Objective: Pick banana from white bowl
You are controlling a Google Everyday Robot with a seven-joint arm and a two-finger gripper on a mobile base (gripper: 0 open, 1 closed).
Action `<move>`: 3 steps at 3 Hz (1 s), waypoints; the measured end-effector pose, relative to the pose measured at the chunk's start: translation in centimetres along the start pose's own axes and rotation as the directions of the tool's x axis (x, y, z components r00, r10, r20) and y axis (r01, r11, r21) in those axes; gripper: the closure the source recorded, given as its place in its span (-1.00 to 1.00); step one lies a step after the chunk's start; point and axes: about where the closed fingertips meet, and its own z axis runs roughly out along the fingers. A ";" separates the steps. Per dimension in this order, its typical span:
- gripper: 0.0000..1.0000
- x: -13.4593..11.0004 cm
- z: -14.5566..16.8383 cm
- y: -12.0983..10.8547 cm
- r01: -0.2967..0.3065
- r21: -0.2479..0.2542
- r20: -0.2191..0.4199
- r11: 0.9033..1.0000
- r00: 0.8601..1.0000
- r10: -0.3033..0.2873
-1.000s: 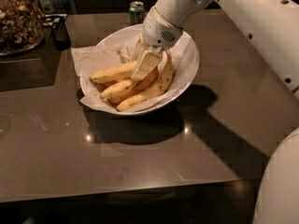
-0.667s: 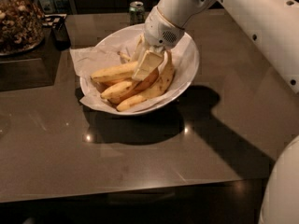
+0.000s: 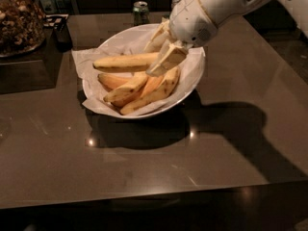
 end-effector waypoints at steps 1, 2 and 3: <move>1.00 -1.0 -2.8 2.9 0.045 0.042 0.078 0.998 0.996 -0.048; 1.00 -1.4 -5.0 6.1 0.039 0.088 0.131 0.995 0.990 -0.051; 1.00 -1.3 -6.6 9.1 0.015 0.142 0.171 0.990 0.985 -0.040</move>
Offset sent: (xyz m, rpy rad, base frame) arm -0.1026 -0.0748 0.0325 0.2330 -0.0706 -0.0307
